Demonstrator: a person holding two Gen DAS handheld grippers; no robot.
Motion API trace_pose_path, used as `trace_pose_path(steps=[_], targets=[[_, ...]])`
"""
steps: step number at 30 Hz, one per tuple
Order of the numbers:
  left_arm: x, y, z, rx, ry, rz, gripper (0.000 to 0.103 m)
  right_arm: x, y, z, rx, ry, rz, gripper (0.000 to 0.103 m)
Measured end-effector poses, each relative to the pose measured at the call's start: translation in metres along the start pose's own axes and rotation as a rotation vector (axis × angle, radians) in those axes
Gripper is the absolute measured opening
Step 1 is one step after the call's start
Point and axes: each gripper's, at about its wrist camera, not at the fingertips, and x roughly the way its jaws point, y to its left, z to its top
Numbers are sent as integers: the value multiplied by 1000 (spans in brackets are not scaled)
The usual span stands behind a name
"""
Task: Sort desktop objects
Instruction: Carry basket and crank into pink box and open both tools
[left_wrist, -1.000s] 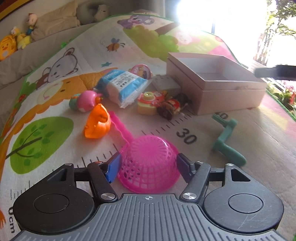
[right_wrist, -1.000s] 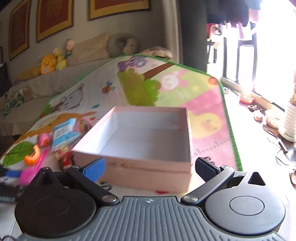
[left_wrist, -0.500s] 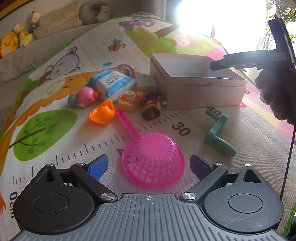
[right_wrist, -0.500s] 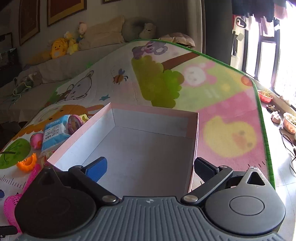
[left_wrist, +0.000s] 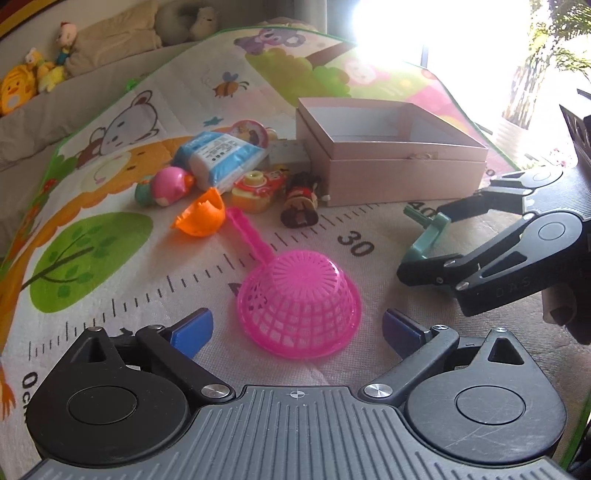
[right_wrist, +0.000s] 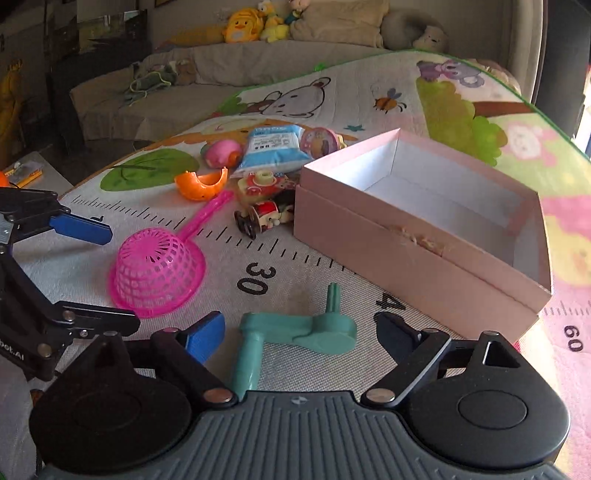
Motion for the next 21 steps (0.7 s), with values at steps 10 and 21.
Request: trace_pose_path(steps=[10,21], targets=[[29,-2,16,-102,46,68,88,-41,2,-15,12,-10,-36,71],[-37,-28,19,43,-97,56,78,-129,-5,-27,43,-143,-99,71]])
